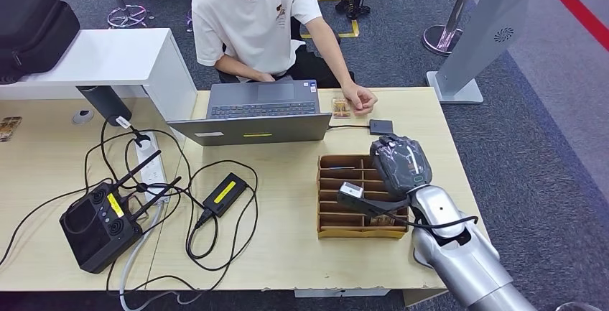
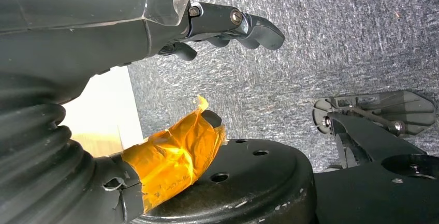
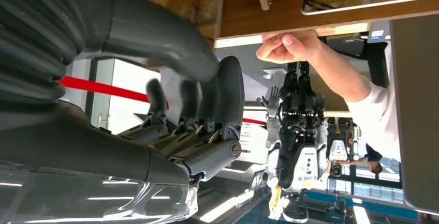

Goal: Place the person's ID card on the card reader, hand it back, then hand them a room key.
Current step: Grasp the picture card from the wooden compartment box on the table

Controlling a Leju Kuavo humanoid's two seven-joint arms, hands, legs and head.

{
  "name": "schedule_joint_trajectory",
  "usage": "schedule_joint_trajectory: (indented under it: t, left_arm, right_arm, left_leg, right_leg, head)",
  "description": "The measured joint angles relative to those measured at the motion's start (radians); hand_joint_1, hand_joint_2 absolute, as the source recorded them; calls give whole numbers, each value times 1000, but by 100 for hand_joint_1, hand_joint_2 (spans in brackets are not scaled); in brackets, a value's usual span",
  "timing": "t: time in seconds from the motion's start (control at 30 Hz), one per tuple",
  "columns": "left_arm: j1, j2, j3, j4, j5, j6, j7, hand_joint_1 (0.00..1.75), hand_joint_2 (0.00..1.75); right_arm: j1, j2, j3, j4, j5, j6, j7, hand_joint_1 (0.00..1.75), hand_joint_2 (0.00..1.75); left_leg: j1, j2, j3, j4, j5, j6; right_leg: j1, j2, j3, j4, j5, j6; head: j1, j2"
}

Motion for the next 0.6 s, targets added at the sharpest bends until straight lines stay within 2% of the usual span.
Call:
schedule_joint_trajectory:
  t: [0.6]
  left_arm:
    - [0, 0, 0, 0, 2, 3, 1, 0, 175]
  right_arm:
    - [4, 0, 9, 8, -15, -19, -20, 175, 175]
  left_leg:
    - [0, 0, 0, 0, 0, 0]
  right_leg:
    - [0, 0, 0, 0, 0, 0]
  head:
    - [0, 0]
